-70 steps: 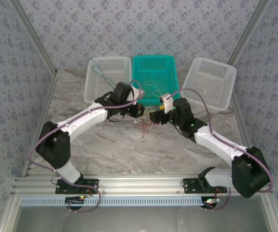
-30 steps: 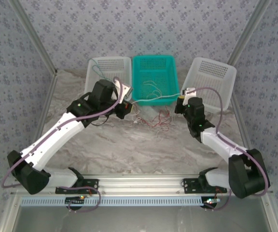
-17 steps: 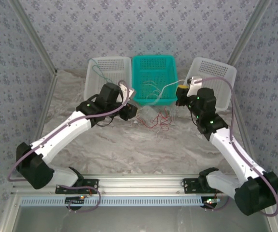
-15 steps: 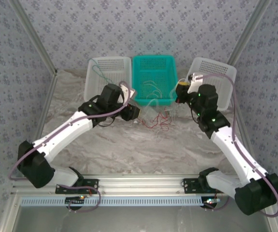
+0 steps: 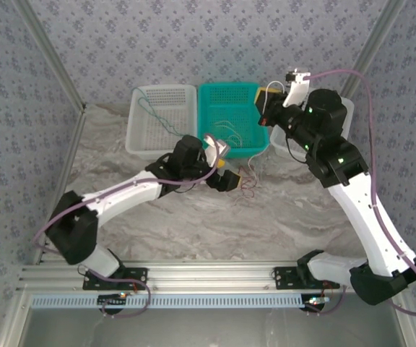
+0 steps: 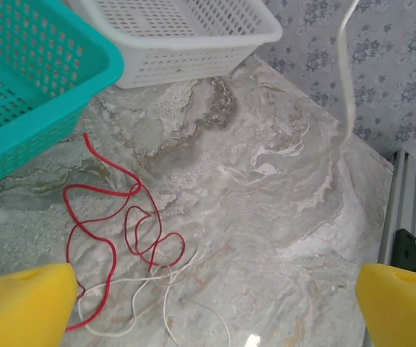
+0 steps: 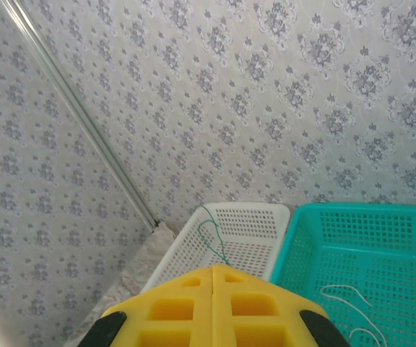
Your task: Untangle the cables
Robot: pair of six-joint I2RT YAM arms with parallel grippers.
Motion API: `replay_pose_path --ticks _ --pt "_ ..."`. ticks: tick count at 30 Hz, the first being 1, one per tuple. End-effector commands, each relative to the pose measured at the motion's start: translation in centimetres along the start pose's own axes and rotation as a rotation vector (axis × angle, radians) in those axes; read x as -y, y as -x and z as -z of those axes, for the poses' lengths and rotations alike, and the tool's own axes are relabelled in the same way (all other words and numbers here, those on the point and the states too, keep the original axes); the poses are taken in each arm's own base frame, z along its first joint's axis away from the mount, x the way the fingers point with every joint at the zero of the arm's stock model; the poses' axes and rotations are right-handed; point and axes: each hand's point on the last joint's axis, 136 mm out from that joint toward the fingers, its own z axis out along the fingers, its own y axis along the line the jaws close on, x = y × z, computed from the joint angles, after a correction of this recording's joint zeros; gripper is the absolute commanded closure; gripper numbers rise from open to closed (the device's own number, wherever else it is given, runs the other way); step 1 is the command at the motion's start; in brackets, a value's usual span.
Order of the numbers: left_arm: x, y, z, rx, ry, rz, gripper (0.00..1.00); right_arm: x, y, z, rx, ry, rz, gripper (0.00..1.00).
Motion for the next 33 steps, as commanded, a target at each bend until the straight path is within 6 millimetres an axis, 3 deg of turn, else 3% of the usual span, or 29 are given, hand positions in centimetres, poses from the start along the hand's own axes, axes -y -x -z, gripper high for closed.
replay_pose_path --ticks 1,4,6,10,15,18,22,24,29,33 --pt "4.9 2.4 -1.1 0.064 -0.267 -0.07 0.01 -0.8 1.1 0.6 0.002 0.008 -0.035 1.0" --pt "7.3 2.0 -2.3 0.058 -0.378 -0.086 0.01 -0.4 1.4 0.5 0.005 -0.016 -0.029 1.0" --pt "7.4 1.2 -3.6 0.04 -0.35 -0.096 0.01 -0.5 1.6 0.6 0.01 -0.013 -0.034 1.0" --pt "4.1 -0.4 -7.1 0.011 -0.144 -0.085 0.01 -1.1 2.5 1.0 0.032 0.01 -0.054 1.0" --pt "1.5 -0.6 -9.7 0.055 -0.052 -0.084 0.04 -1.9 3.9 1.7 0.072 0.047 -0.064 1.0" --pt "0.6 -1.9 -11.3 0.006 -0.04 -0.077 0.15 -1.2 4.9 2.3 0.097 0.017 -0.074 1.0" --pt "-0.4 -3.8 -12.3 -0.028 -0.03 -0.036 0.26 1.4 6.8 3.4 0.158 -0.053 -0.122 1.0" --pt "-0.6 -4.3 -12.4 -0.031 -0.028 -0.024 0.38 2.6 7.4 3.8 0.172 -0.071 -0.163 1.0" --pt "-0.9 -4.7 -11.7 -0.025 -0.009 -0.009 0.79 5.0 7.6 4.5 0.178 -0.129 -0.196 1.0" --pt "-1.9 -5.4 -10.5 -0.04 0.03 0.001 0.98 8.0 7.7 5.8 0.186 -0.227 -0.189 1.0"
